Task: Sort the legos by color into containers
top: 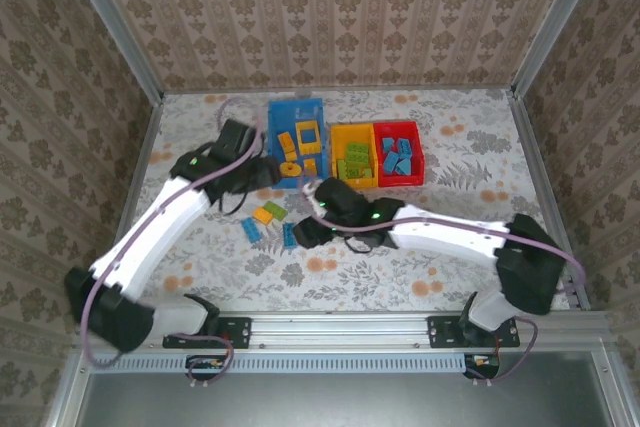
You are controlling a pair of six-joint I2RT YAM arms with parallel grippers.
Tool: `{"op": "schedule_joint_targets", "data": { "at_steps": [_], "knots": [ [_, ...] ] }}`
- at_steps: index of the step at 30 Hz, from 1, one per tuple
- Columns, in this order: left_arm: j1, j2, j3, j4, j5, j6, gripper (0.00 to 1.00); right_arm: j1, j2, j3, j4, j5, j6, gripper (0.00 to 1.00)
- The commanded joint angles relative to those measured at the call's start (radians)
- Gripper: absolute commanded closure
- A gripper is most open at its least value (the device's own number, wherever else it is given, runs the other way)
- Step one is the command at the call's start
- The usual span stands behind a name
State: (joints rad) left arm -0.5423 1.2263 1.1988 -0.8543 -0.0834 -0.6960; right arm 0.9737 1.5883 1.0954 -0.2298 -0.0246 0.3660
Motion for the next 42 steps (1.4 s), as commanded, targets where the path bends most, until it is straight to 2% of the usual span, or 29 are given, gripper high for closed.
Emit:
{"op": "schedule_joint_targets", "data": {
  "at_steps": [1, 7, 14, 20, 26, 30, 35, 38, 42],
  "knots": [
    [0.039, -0.176, -0.138, -0.067, 0.008, 0.004, 0.36, 0.035, 0.151, 0.143, -0.136, 0.02, 0.091, 0.3],
    [0.079, -0.399, -0.25, -0.193, 0.054, 0.044, 0.36, 0.045, 0.398, 0.388, -0.337, 0.05, 0.261, 0.26],
    [0.079, -0.473, -0.273, -0.217, 0.078, 0.05, 0.36, 0.048, 0.565, 0.586, -0.523, 0.107, 0.339, 0.27],
    [0.079, -0.475, -0.258, -0.217, 0.089, 0.083, 0.36, 0.049, 0.65, 0.676, -0.584, 0.137, 0.349, 0.39],
    [0.079, -0.473, -0.244, -0.211, 0.102, 0.113, 0.36, 0.049, 0.693, 0.708, -0.577, 0.158, 0.352, 0.57],
    [0.079, -0.473, -0.238, -0.179, 0.133, 0.129, 0.36, 0.049, 0.652, 0.701, -0.572, 0.206, 0.347, 0.69],
    [0.079, -0.443, -0.231, -0.032, 0.258, 0.124, 0.35, 0.021, 0.454, 0.6, -0.559, 0.311, 0.317, 0.73],
    [0.074, -0.366, -0.194, 0.084, 0.319, 0.105, 0.35, -0.052, 0.309, 0.489, -0.543, 0.331, 0.301, 0.73],
    [-0.017, -0.177, -0.052, 0.173, 0.289, 0.125, 0.35, -0.218, 0.159, 0.364, -0.527, 0.31, 0.248, 0.74]
  ]
}}
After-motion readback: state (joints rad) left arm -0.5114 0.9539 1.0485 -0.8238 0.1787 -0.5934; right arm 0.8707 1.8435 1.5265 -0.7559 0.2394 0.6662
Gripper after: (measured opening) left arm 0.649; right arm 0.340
